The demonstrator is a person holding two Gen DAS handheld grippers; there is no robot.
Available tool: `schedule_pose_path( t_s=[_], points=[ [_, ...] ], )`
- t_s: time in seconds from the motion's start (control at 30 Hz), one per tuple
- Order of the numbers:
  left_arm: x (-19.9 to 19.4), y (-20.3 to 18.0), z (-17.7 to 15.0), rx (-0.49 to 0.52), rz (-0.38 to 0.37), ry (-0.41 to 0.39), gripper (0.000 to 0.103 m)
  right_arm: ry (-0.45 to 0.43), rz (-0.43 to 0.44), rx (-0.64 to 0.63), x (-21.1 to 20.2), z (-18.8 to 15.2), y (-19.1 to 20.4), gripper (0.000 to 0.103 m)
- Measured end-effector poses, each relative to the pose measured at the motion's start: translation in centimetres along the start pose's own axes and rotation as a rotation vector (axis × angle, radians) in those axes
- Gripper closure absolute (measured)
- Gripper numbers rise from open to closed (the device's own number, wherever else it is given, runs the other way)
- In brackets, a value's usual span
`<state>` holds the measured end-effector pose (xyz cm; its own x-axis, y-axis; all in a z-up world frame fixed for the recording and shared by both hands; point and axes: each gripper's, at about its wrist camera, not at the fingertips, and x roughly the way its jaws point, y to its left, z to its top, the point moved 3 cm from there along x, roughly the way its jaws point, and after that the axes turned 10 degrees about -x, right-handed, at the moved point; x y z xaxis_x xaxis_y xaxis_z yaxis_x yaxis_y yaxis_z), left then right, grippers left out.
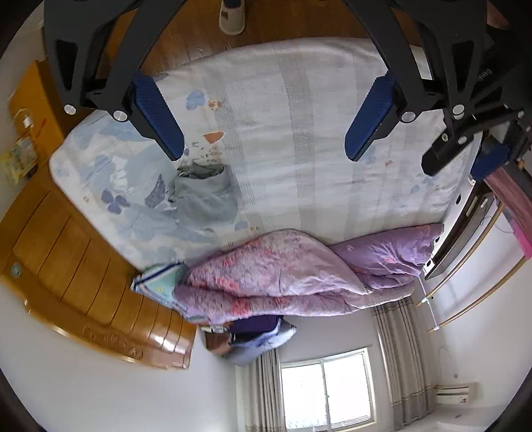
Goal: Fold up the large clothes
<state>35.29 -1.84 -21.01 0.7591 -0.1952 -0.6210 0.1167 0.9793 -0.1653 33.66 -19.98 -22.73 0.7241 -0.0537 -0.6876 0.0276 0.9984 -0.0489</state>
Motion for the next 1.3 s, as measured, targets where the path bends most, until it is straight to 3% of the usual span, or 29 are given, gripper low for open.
schedule_pose_path(
  t_s=[0.27,0.7,0.97,1.3],
  points=[
    [-9.1,1.9,2.3,0.022,0.034,-0.076,0.008,-0.06,0.007,-0.021,-8.3,1.5,3.6,0.008],
    [-19.0,3.1,4.8,-0.009,0.059,-0.151,0.008,-0.158,0.026,-0.074,-16.8,3.5,5.9,0.008],
    [-23.4,3.3,6.0,-0.023,0.073,-0.208,0.008,-0.221,0.031,-0.093,-20.2,4.3,6.3,0.008],
    [-25.4,3.3,6.8,-0.019,0.078,-0.252,0.008,-0.255,0.006,-0.107,-22.3,4.7,6.7,0.008]
  ],
)
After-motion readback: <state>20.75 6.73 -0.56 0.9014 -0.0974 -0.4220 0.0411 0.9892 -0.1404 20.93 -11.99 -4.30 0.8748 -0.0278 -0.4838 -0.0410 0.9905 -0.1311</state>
